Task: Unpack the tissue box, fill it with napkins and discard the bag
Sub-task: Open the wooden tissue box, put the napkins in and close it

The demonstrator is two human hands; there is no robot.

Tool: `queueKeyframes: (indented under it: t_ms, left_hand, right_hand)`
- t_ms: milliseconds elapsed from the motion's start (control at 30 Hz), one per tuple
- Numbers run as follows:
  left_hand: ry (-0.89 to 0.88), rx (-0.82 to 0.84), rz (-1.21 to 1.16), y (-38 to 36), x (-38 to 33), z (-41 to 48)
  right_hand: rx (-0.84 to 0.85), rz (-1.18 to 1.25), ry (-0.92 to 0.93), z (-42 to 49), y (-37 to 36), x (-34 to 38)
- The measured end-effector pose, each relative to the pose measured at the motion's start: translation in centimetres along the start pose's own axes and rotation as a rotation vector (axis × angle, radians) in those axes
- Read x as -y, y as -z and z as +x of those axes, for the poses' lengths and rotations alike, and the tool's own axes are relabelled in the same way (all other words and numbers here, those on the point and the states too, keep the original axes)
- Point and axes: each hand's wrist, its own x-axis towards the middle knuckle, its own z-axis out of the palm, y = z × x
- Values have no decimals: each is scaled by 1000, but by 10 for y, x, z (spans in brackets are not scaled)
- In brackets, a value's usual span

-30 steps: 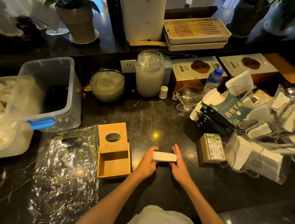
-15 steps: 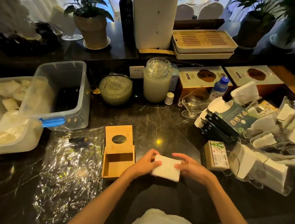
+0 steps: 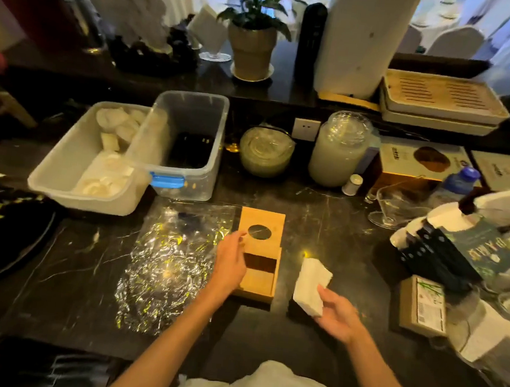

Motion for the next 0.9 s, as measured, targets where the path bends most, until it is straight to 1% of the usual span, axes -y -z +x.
queueKeyframes:
  t_ms: [33,67,133,200,233,267,300,333,400,433,467,500,533,600,700,767,900]
  left_hand:
    - [79,41,-23,6,9,-2]
    - [140,123,-69,10,17,-4]
    - [194,307,-189,17,24,-12]
    - [224,376,-293,21,25,-13]
    - [237,381,-338,22,26,-11]
    - [255,393,-388,24,27,-10]
    - [283,414,-437,25,26,-8]
    - [314,444,-474,28,27,-6]
    - [354,495,-520,32,34,-3]
    - [357,519,-543,33,38,-2]
    - [356,541,-564,34,40,-1]
    - [361,555,-584,35,43,1]
    - [372,561,-600,35,45,2]
    - [397,569,-617,36,48,0]
    - [405,577,-626,36,52,-1]
    - [412,578,-626,36,56,0]
    - [433,567,-645,37,58,1]
  right_hand:
    - [-32,126,23,4,3,-13]
    - [-58,195,64,8,3,-24]
    - [-82,237,178,16,-5,-33]
    - [-58,187,286,21,-24,-21]
    - [-34,119,328,23,-38,-10]
    - [-9,-7,353,24,-58,2]
    - [1,-213,363,23,-80,13]
    - [-20,-510,365,22,-103,19]
    - [-76,-1250,348,25,-143,19]
    - [-70,-1568,315,30,-159,14]
    - [-67,-1821,279,35,-173,6]
    - [-74,-2002,245,41,-183,-4]
    - [-89,-2116,213,47,-190,-13]
    - [-125,-2240,138,59,-195,-27]
    - [-131,-2338,-74,72,-194,-34]
    - [-123,-2354,-179,79,-190,-39]
    - [-126,-2324,-284,91,-180,-44]
